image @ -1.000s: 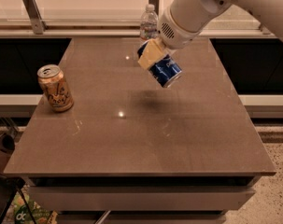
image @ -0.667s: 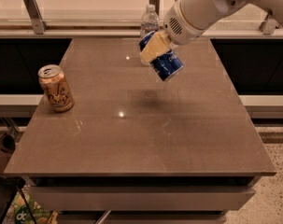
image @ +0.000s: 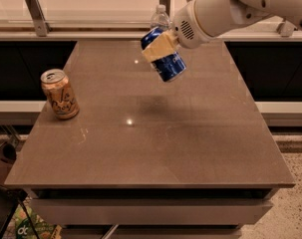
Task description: Place pepsi can upright
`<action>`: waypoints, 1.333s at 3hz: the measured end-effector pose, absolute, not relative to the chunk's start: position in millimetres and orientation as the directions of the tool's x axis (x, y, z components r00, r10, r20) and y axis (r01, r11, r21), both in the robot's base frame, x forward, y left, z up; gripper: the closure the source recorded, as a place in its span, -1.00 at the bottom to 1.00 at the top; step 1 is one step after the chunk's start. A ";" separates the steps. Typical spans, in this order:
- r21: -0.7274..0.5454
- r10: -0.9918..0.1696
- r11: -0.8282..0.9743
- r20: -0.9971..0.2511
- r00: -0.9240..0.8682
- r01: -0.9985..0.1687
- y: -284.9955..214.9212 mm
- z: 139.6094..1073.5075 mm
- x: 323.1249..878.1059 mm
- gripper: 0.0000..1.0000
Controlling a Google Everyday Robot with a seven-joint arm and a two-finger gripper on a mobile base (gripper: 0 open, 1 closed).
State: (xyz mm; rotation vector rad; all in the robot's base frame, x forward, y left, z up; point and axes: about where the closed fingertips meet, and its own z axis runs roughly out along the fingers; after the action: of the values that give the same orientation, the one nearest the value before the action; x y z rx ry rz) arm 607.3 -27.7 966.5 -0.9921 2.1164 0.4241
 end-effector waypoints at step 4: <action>0.002 -0.300 0.545 -0.933 -0.197 -0.838 0.2 931.3 609.6 1.00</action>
Offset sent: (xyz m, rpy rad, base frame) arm 0.0020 0.0366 -0.0205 0.2051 -0.1865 0.1274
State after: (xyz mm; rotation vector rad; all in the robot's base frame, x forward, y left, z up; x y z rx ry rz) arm 609.6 0.2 931.3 -0.9507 1.7546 0.6559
